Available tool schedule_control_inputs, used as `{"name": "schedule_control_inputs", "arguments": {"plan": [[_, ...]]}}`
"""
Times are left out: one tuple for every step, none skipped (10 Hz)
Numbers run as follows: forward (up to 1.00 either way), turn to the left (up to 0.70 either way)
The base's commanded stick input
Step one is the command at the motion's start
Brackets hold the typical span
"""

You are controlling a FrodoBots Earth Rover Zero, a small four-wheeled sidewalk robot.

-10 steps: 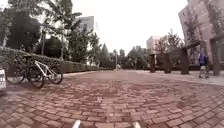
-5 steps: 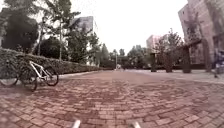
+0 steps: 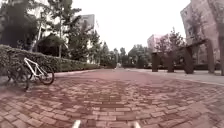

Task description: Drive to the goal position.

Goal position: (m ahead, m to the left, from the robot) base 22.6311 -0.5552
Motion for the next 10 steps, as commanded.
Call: {"name": "schedule_control_inputs", "arguments": {"plan": [[0.7, -0.09], [0.7, -0.06], [0.7, 0.0], [0.7, 0.0], [0.7, 0.0], [0.7, -0.07], [0.7, 0.0], [0.7, 0.0], [0.7, 0.0], [0.7, -0.03]]}}
